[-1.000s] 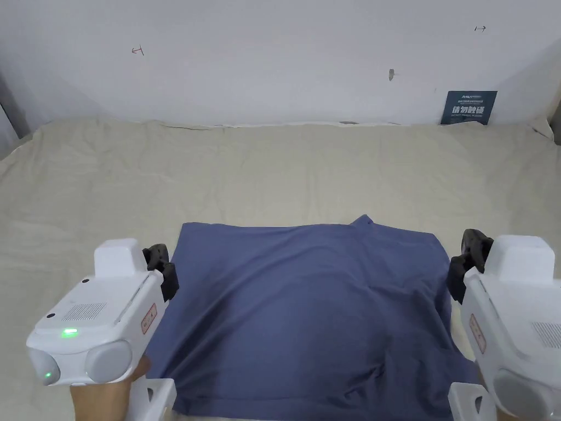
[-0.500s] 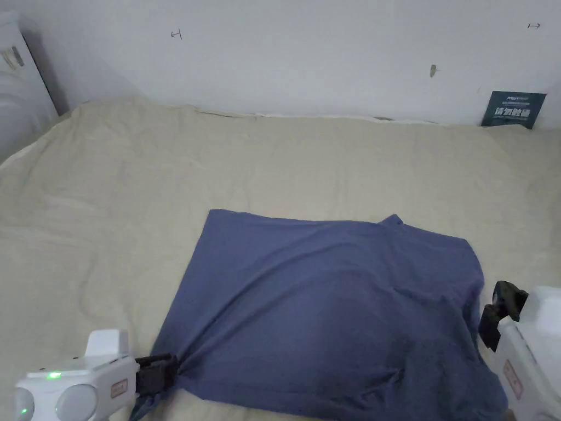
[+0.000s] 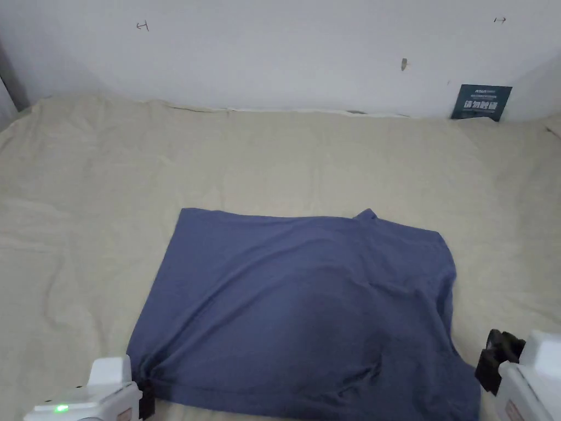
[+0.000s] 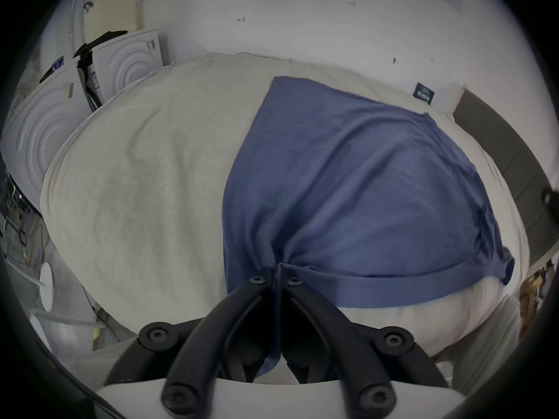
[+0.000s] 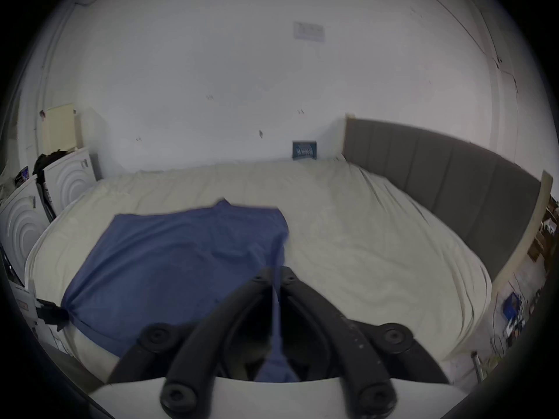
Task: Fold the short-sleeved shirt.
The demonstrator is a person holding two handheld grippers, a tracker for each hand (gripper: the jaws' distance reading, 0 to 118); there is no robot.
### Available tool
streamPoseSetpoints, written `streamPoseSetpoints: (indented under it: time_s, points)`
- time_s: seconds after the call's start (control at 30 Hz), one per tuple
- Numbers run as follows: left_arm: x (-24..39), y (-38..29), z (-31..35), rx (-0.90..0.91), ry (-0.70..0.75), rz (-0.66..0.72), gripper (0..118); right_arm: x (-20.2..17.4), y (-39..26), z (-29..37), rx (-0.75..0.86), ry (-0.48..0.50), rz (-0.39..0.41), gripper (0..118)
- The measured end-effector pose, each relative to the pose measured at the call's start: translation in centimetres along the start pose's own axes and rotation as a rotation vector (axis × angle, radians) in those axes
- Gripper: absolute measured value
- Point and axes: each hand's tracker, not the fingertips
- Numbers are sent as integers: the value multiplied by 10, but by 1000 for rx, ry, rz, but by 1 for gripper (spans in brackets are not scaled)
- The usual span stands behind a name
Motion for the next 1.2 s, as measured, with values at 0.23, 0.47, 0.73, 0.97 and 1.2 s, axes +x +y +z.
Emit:
streamPoseSetpoints:
  time_s: [0.23,0.47,0.73,0.97,1.2]
  points:
    - [-4,12,9,30,-28,23,5,11,-33,-6,-318,5,-25,100]
    - [-1,16,10,45,-27,-4,5,3,-82,-37,-391,100,-37,20]
    - [-1,49,10,100,-33,5,5,3,-33,-33,-137,70,71,6]
    - [22,118,-13,138,-7,-83,5,-10,29,-78,-66,75,91,6]
    - [35,169,-73,69,10,-116,5,-31,58,-155,-124,44,154,6]
